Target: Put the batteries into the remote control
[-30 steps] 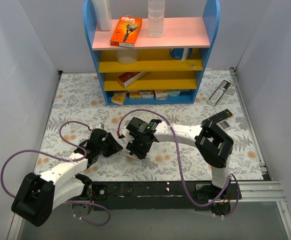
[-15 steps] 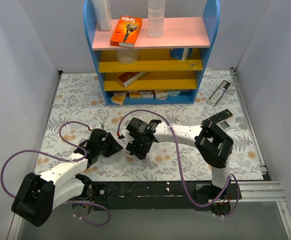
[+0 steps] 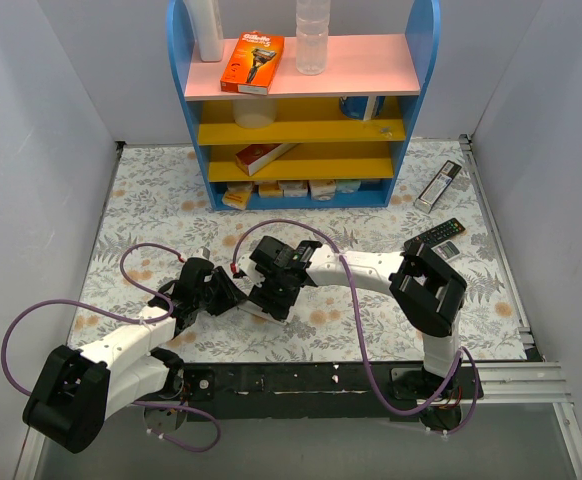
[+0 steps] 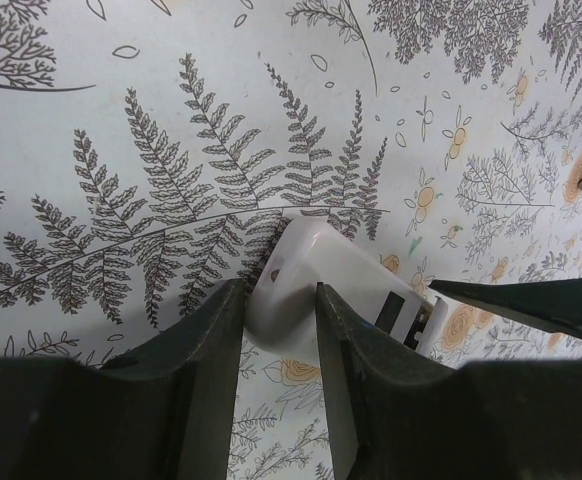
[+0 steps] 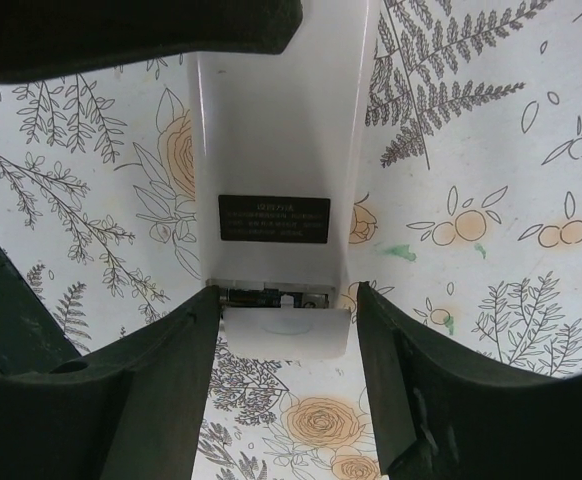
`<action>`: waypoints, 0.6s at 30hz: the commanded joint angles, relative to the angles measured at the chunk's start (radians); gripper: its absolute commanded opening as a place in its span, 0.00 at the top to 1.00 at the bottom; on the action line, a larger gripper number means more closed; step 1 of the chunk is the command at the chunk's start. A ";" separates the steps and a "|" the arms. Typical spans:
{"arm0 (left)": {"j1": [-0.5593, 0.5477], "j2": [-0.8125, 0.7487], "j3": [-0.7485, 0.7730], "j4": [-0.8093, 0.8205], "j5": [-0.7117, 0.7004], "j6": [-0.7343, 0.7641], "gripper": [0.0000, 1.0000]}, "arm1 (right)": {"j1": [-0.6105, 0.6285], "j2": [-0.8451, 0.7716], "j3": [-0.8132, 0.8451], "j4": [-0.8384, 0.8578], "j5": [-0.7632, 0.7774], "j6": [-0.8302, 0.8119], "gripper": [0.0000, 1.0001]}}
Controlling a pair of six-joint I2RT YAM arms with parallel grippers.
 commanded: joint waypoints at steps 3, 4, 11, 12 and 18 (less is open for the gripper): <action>-0.011 0.003 -0.019 -0.014 0.036 -0.011 0.74 | 0.016 -0.075 0.053 0.007 -0.048 0.008 0.35; -0.011 0.005 -0.019 -0.012 0.039 -0.010 0.74 | 0.016 -0.084 0.055 0.008 -0.047 0.010 0.35; -0.011 0.006 -0.020 -0.014 0.039 -0.015 0.73 | 0.016 -0.127 0.043 0.010 -0.068 0.027 0.35; -0.012 0.006 -0.023 -0.012 0.039 -0.016 0.73 | 0.016 -0.135 0.035 0.019 -0.068 0.028 0.35; -0.012 0.002 -0.026 -0.014 0.041 -0.018 0.70 | 0.015 -0.182 -0.045 0.050 -0.038 0.076 0.37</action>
